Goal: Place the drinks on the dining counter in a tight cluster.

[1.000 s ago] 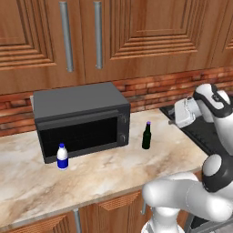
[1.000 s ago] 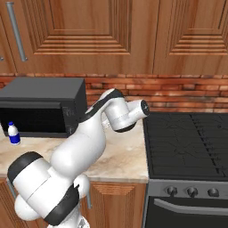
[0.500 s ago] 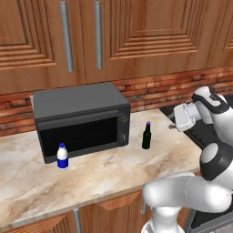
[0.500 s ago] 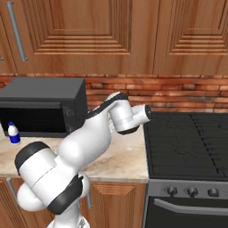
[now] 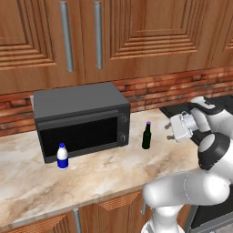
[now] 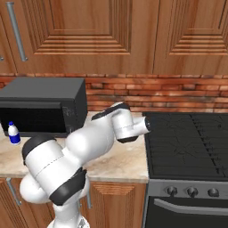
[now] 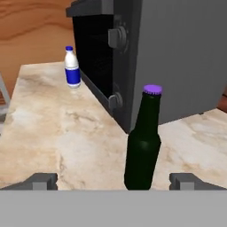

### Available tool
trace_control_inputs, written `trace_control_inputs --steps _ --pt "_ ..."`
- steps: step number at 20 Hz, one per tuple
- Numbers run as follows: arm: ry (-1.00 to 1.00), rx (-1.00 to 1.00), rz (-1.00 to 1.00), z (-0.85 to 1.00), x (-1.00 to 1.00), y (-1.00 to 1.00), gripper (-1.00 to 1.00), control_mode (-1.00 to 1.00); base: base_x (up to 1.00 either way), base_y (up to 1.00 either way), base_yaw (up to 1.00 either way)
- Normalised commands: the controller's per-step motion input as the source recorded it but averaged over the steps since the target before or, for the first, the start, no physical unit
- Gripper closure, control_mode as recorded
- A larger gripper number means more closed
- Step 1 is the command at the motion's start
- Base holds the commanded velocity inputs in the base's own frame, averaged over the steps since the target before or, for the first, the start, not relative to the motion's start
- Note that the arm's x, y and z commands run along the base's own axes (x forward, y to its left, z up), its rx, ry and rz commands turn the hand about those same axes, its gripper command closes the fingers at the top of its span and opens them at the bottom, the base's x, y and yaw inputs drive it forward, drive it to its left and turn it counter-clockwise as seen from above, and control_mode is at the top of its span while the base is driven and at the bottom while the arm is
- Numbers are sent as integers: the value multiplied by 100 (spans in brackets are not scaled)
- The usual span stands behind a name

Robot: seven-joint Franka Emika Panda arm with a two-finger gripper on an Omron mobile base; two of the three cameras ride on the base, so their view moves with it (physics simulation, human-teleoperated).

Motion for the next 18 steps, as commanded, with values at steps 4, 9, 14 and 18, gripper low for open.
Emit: trace_control_inputs --steps 4,9,14,18 --pt "21 0 7 0 22 0 -100 -100 0 0 0" --pt "14 0 1 0 24 5 -100 -100 0 0 0" --pt "5 0 0 -5 16 23 -100 -100 0 0 0" --pt "0 0 0 -23 1 22 -100 -100 0 0 0"
